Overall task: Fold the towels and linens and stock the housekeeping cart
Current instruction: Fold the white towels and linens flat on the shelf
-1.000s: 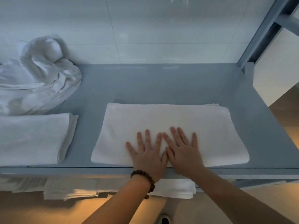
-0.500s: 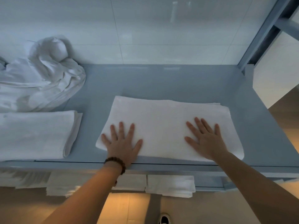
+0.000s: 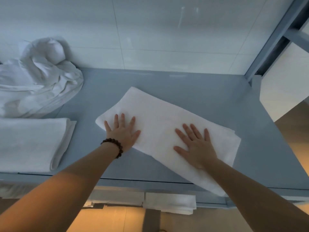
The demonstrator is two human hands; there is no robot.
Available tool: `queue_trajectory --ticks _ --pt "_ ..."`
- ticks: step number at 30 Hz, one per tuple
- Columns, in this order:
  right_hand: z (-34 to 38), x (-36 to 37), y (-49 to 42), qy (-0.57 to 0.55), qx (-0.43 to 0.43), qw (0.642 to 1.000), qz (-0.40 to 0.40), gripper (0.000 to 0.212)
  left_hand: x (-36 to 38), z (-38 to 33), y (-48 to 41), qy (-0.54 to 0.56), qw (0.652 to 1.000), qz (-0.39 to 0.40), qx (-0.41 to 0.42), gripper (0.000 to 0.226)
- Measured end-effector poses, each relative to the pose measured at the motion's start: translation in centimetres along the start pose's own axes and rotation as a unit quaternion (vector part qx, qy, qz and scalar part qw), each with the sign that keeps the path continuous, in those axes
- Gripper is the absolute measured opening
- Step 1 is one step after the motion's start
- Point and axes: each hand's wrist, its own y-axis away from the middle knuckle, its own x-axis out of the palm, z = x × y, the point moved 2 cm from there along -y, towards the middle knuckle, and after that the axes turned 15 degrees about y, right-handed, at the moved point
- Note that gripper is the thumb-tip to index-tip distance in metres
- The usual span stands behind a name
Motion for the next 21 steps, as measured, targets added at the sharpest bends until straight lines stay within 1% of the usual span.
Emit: queue_trajectory --ticks 2,5,7,9,12,13,14,16,18,19,21 --pt "1.6 0.2 0.2 -0.02 0.072 0.997 -0.006 0.071 0.8 -2.4 1.0 0.039 0.999 -0.015 0.015 0.067" --pt "4.6 -0.3 0.3 -0.059 0.165 0.985 0.012 0.072 1.7 -5.7 2.4 0.092 0.995 -0.018 0.032 0.065" --pt "6.6 -1.0 0.3 -0.088 0.205 0.974 0.028 0.07 2.2 -7.4 3.2 0.111 0.993 -0.026 0.034 0.063" --pt "8.3 -1.9 0.3 -0.134 0.218 0.966 0.048 0.064 2.7 -8.5 3.9 0.128 0.991 -0.031 0.033 0.062" --pt "10.0 -3.4 0.5 -0.227 0.186 0.953 0.075 0.056 3.1 -8.4 4.1 0.126 0.991 -0.034 0.011 0.061" --pt "10.0 -3.9 0.7 -0.232 0.163 0.957 0.067 0.053 3.2 -7.8 4.0 0.121 0.992 -0.036 0.004 0.061" --pt "9.6 -4.3 1.0 -0.221 0.14 0.964 0.046 0.051 3.2 -7.2 3.9 0.115 0.993 -0.039 0.003 0.062" --pt "7.9 -4.9 1.1 -0.187 0.109 0.976 -0.031 0.048 3.1 -5.8 3.4 0.099 0.994 -0.046 0.018 0.064" --pt "6.0 -4.8 0.6 -0.144 0.068 0.984 -0.082 0.051 2.9 -4.7 2.6 0.088 0.994 -0.051 0.04 0.065" --pt "5.2 -4.4 0.2 -0.118 0.042 0.989 -0.083 0.054 2.8 -4.2 2.2 0.082 0.994 -0.052 0.049 0.065" --pt "4.4 -3.3 -0.7 -0.079 0.001 0.996 -0.044 0.059 2.5 -3.4 1.2 0.064 0.995 -0.05 0.061 0.066"
